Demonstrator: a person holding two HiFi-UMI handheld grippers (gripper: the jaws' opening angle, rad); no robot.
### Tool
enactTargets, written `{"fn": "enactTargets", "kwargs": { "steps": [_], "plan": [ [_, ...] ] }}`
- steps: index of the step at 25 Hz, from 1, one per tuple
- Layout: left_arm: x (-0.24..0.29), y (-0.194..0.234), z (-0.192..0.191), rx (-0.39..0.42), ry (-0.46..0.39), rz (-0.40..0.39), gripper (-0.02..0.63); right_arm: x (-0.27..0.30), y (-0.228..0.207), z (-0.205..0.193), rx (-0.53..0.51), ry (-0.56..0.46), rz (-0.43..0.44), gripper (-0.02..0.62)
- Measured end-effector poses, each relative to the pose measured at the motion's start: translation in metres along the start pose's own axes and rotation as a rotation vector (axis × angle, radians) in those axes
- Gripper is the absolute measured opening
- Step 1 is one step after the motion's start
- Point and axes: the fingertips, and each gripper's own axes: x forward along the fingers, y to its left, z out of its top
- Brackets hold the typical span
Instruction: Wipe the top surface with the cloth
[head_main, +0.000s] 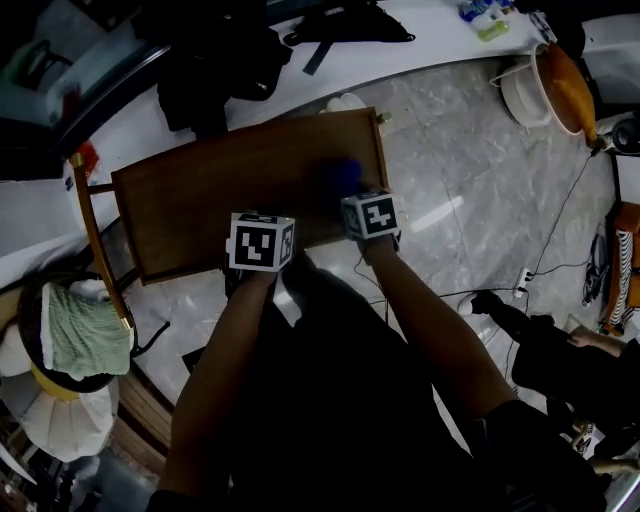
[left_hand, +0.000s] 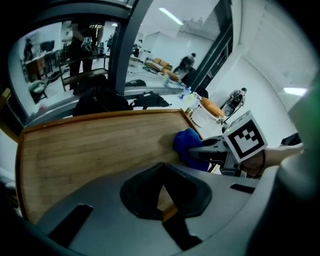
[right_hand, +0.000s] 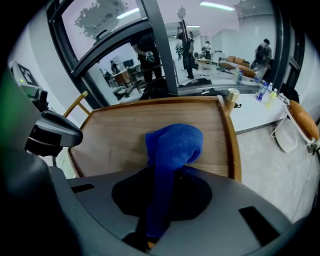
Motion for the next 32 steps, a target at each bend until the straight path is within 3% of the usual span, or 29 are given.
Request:
{"fn": "enactTargets", "kwargs": {
  "steps": [3, 8, 13, 18, 24, 28, 32],
  "plan": [
    [0.002, -0.015, 0.005, 0.018, -0.003, -0.012, 0.009, -0.009, -0.029, -0.001, 0.008, 0.016, -0.046, 0.063],
    [-0.002, -0.023, -0.004, 0.02, 0.0, -0.011, 0.009, -0.014, -0.044, -0.003, 0.063, 0.022, -0.048, 0.063],
    [-0.032, -0.005, -0.015, 0.0, -0.034, 0.0, 0.009, -0.021, -0.019, 0.011, 0.066, -0.036, -0.038, 0.063],
    [-0.1, 0.067, -0.042, -0.06, -0.086, 0.064, 0.009, -0.018, 0.125, 0.036, 0.018, -0.138, 0.188, 0.063],
    [-0.206, 0.167, -0.075, -0.12, -0.158, 0.178, 0.009, 0.022, 0.341, 0.025, -0.035, -0.082, 0.484, 0.063],
    [-0.265, 0.228, -0.096, -0.109, -0.177, 0.247, 0.009, 0.06, 0.446, 0.011, -0.103, -0.027, 0.565, 0.063],
    [-0.293, 0.269, -0.119, -0.105, -0.17, 0.273, 0.009, 0.095, 0.507, 0.001, -0.17, 0.01, 0.549, 0.063]
  ]
}}
